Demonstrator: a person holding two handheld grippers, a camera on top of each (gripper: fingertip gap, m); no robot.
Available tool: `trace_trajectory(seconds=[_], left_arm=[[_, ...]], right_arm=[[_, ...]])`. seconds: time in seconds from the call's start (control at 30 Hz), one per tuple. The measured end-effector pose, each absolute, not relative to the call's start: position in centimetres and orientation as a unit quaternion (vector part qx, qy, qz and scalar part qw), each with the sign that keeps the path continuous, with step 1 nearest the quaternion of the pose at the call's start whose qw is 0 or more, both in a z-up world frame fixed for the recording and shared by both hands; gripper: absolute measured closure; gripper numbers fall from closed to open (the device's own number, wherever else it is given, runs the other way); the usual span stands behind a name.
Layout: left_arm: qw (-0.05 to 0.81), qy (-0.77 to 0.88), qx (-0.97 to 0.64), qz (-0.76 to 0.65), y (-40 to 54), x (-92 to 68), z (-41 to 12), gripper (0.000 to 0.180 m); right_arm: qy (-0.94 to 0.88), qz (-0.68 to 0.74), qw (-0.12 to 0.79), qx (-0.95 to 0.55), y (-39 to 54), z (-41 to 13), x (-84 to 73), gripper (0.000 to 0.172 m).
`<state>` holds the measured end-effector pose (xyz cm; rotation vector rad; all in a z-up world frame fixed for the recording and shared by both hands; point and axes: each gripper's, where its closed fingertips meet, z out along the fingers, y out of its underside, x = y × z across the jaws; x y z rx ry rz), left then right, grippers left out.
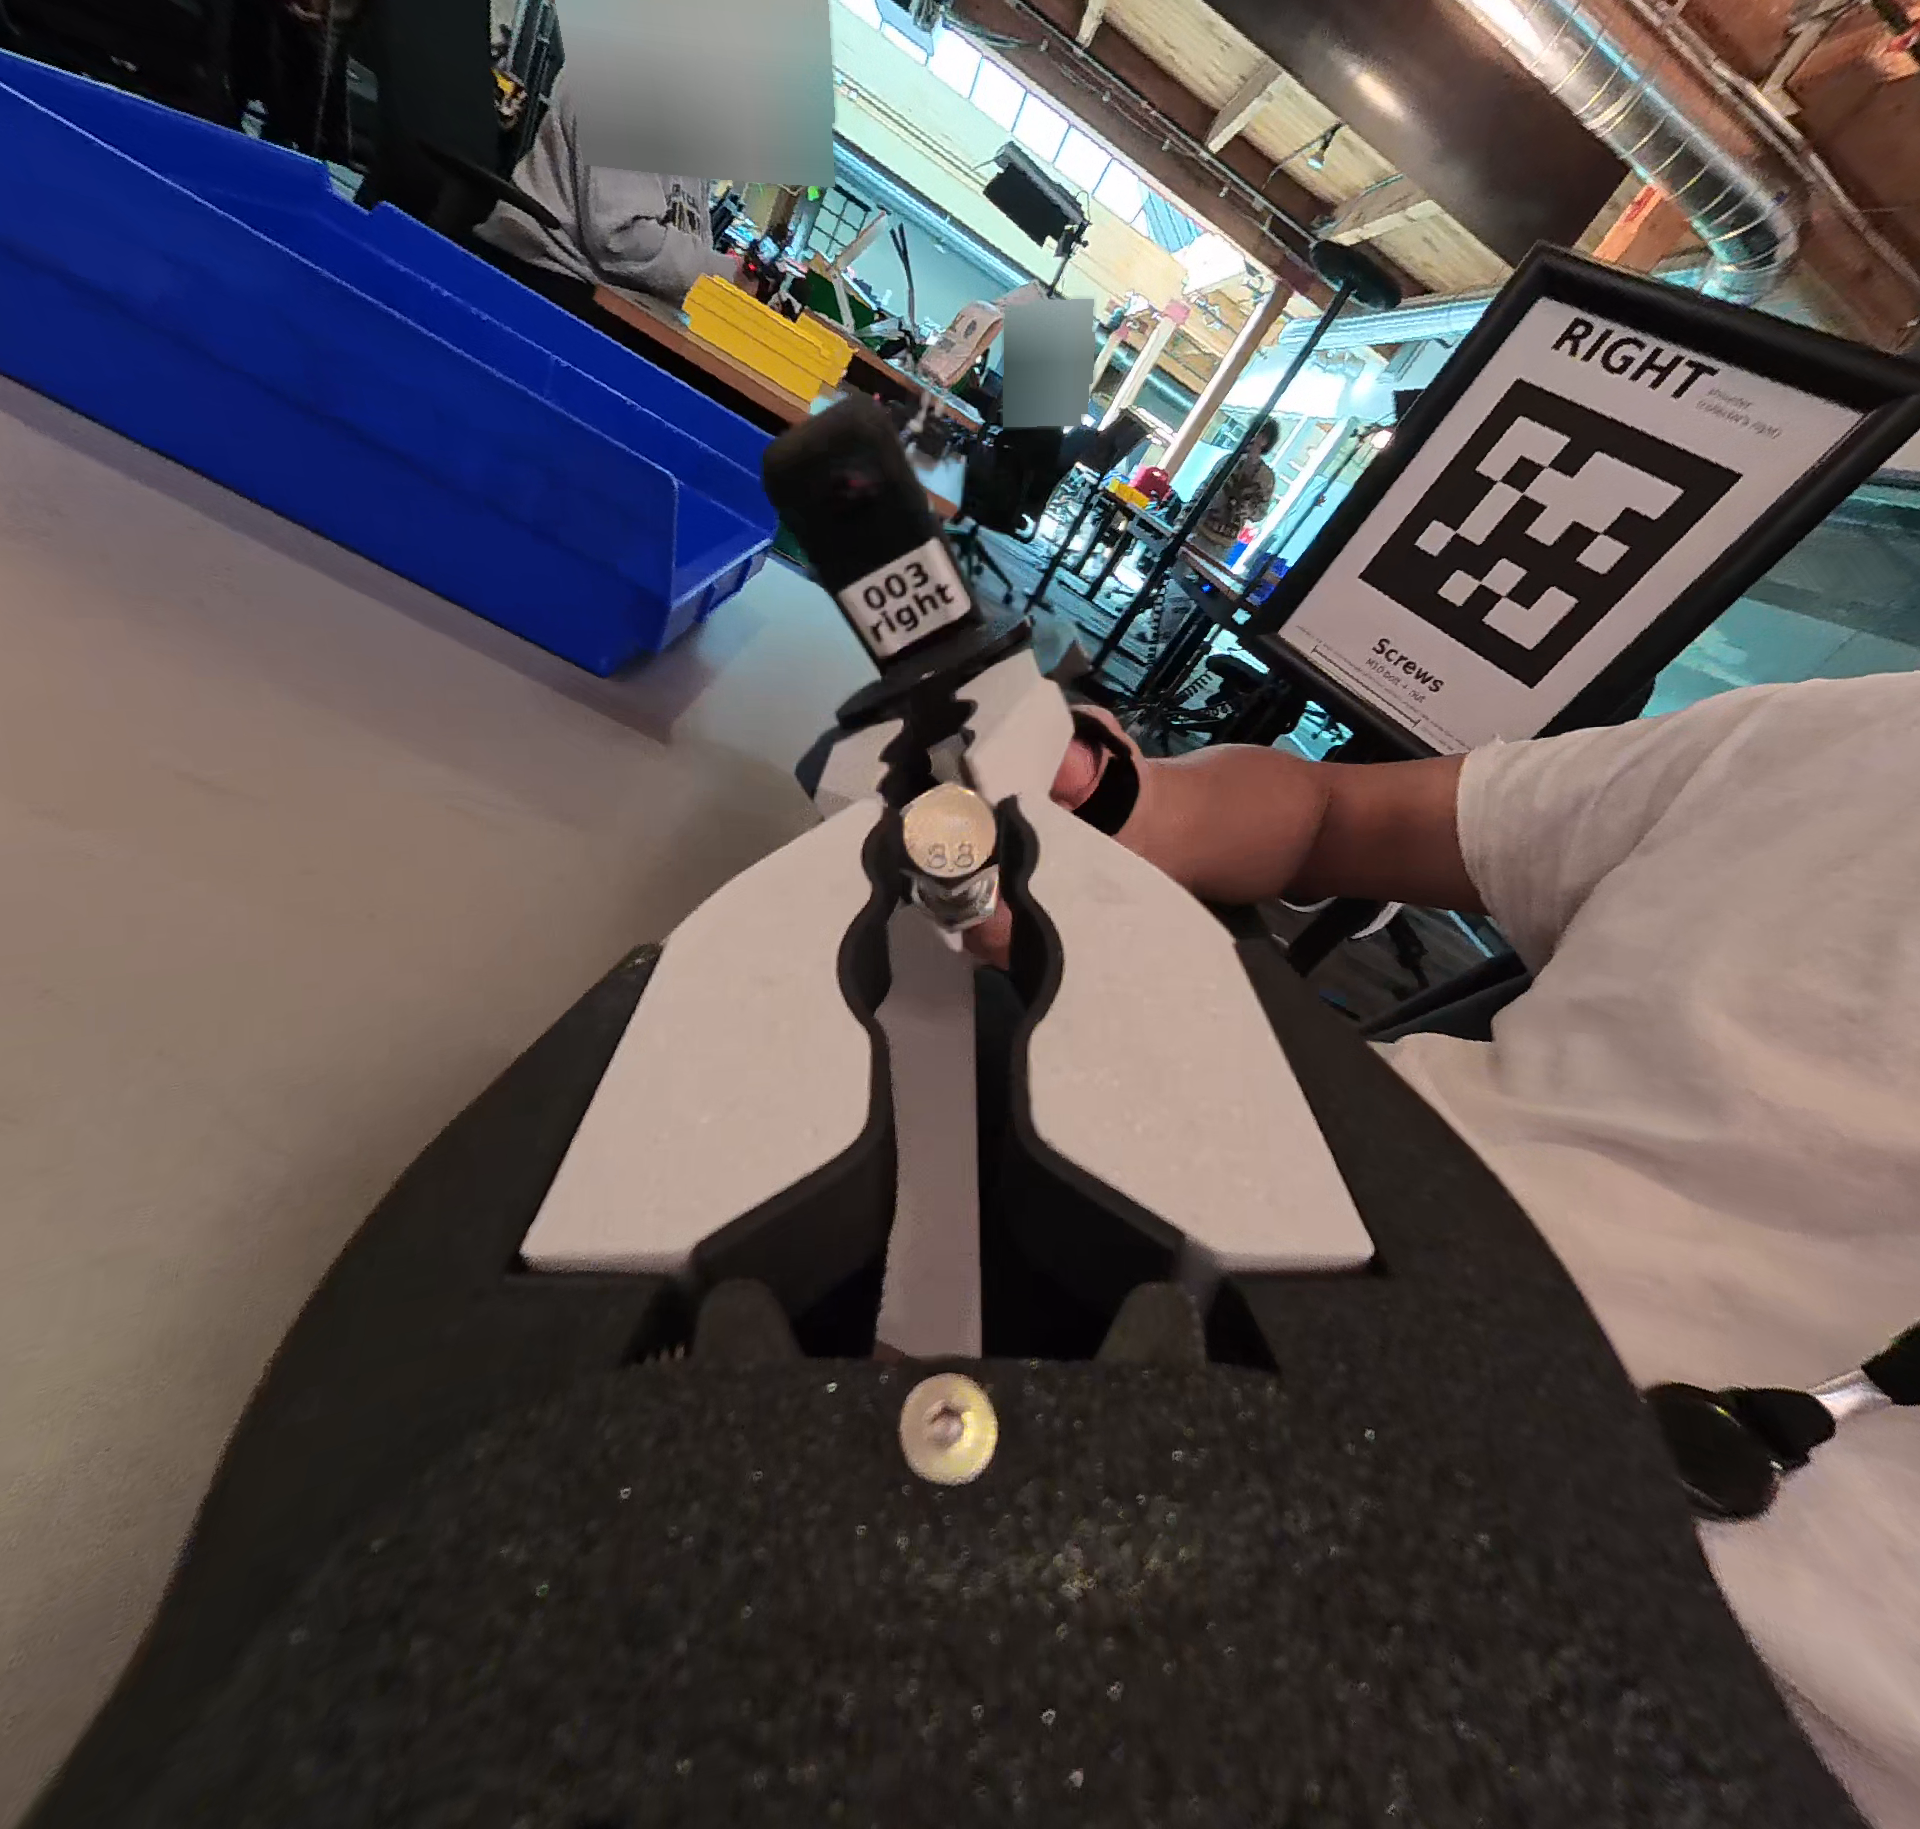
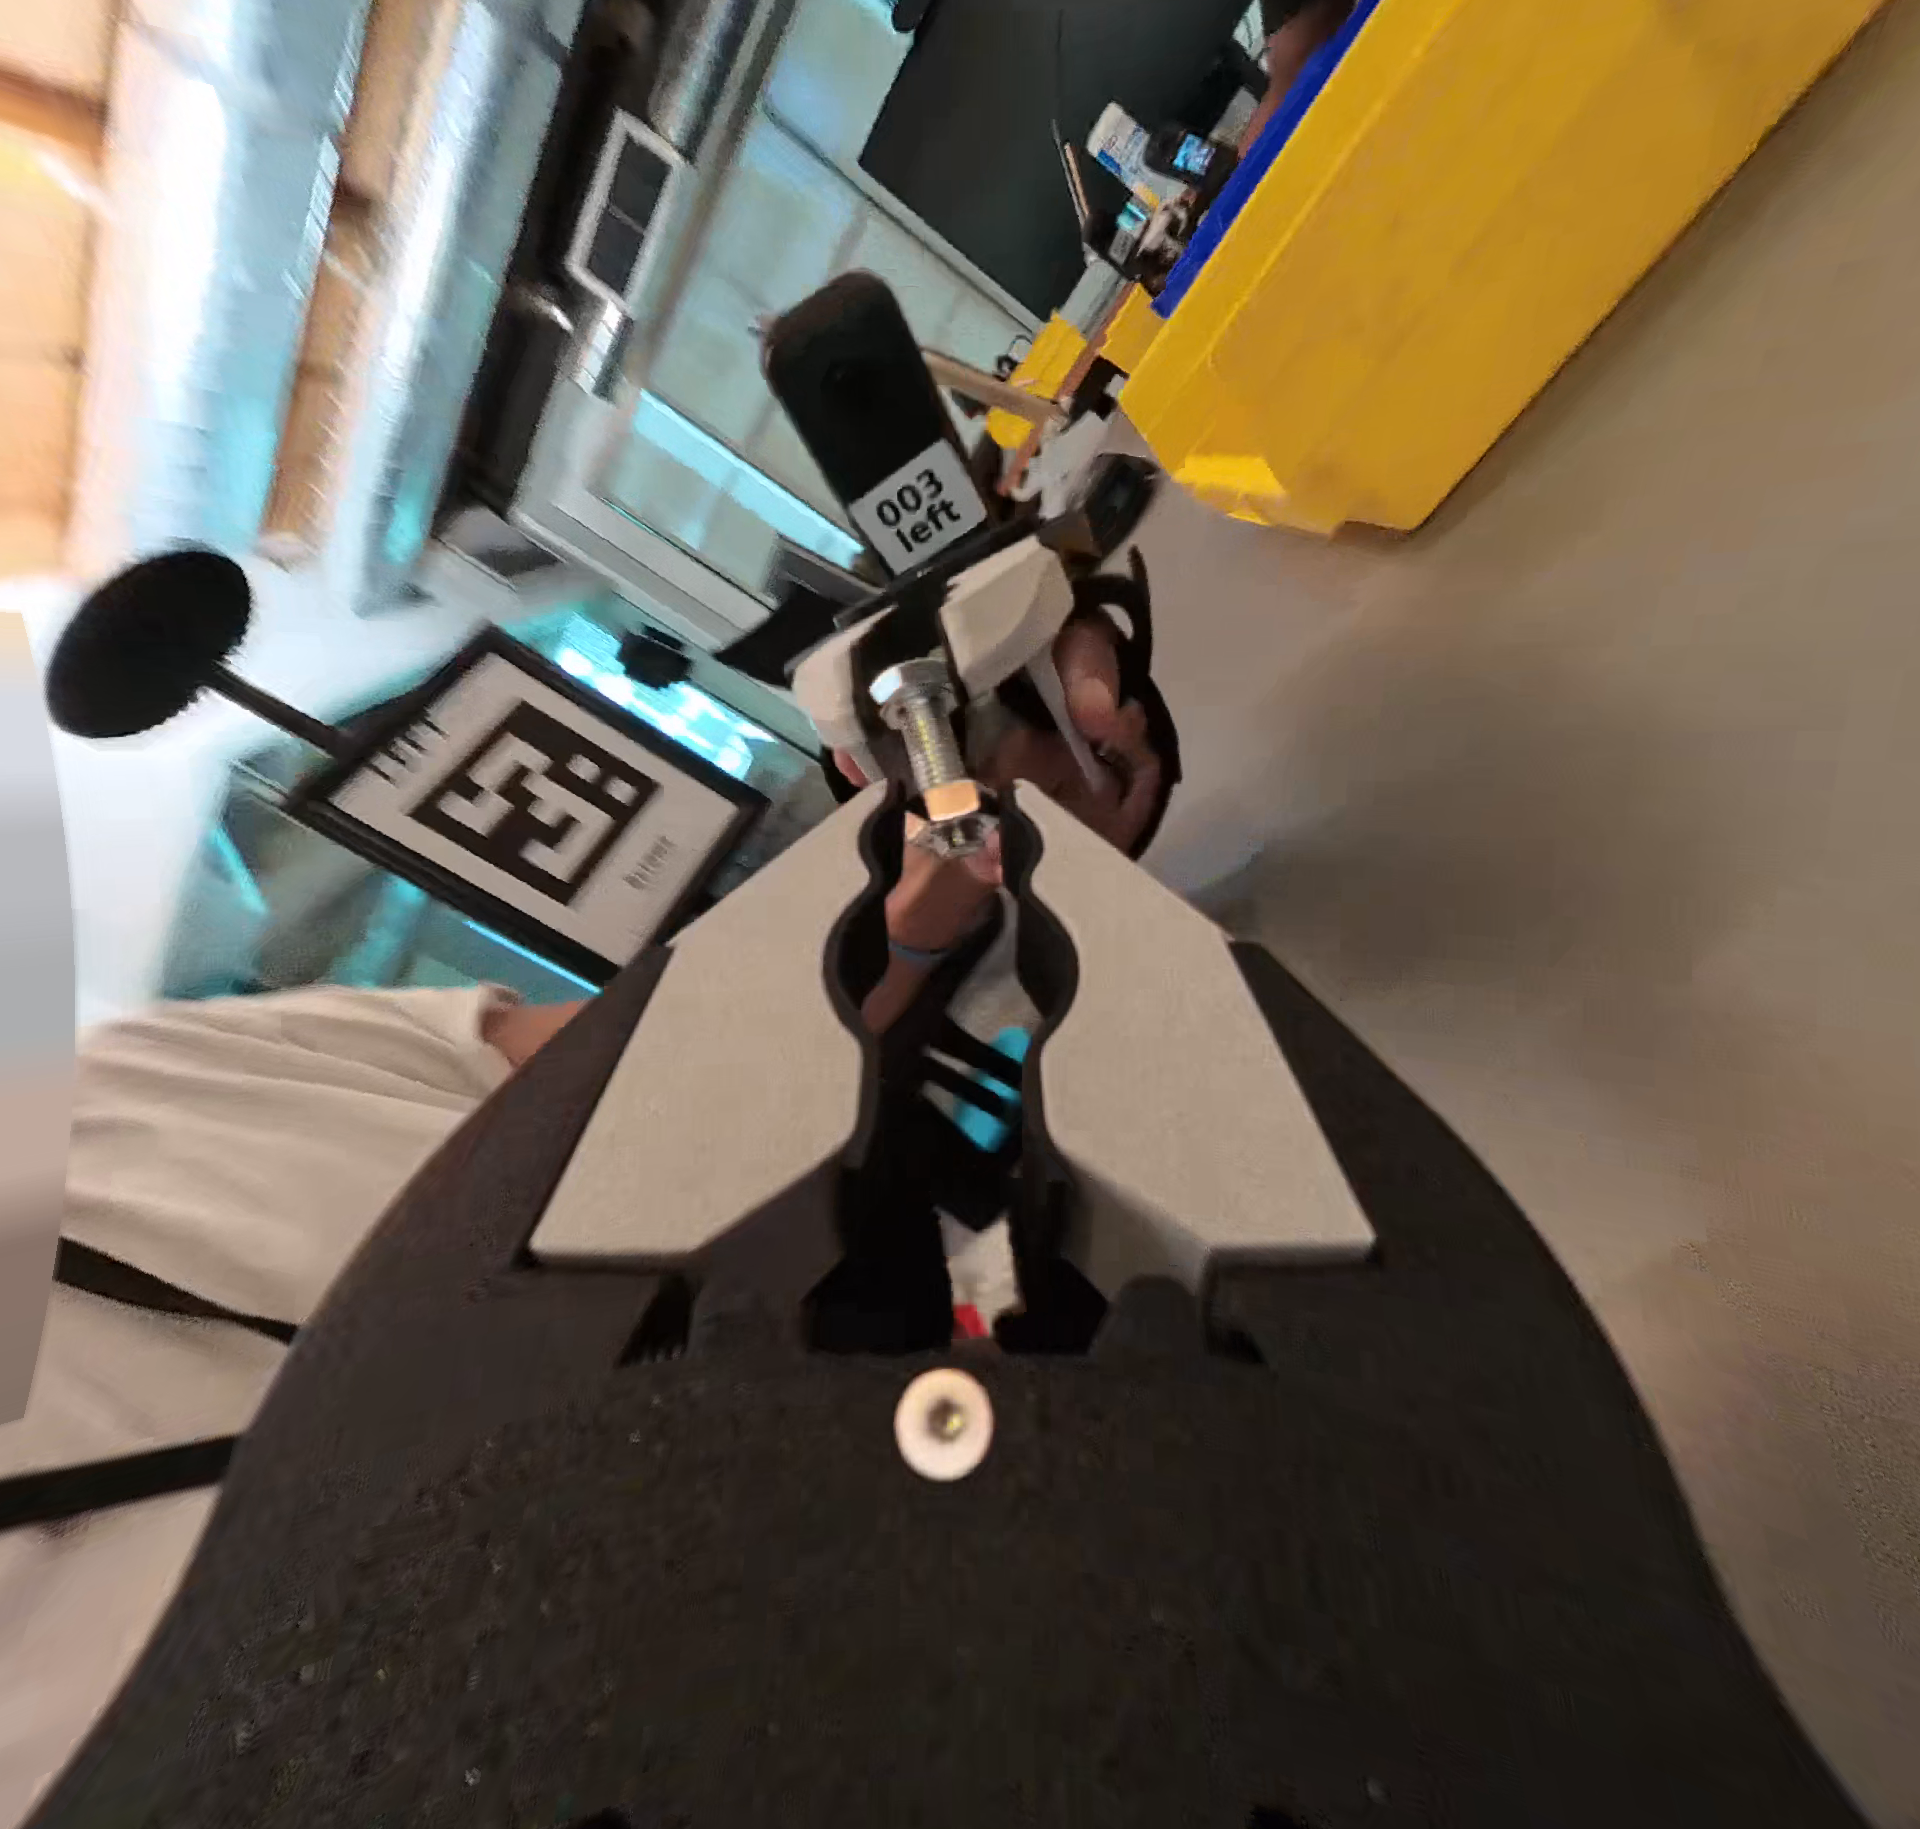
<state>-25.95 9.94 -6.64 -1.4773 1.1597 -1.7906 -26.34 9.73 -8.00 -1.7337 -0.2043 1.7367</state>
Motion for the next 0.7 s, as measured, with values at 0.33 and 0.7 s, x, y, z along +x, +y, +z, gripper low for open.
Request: trace_trajectory(seconds=[0.33,0.7], left_arm=[[0.264,0.307,-0.583,-0.704,12.8,-26.0,-6.0,0.163],[0.162,0.196,-0.586,-0.77,12.1,-24.9,-5.9,0.163]], right_arm=[[-0.336,0.22,0.579,-0.709,11.7,-9.8,-24.6,0.12],[-0.495,-0.33,0.691,-0.41,10.7,-6.4,-24.7,0.132]])
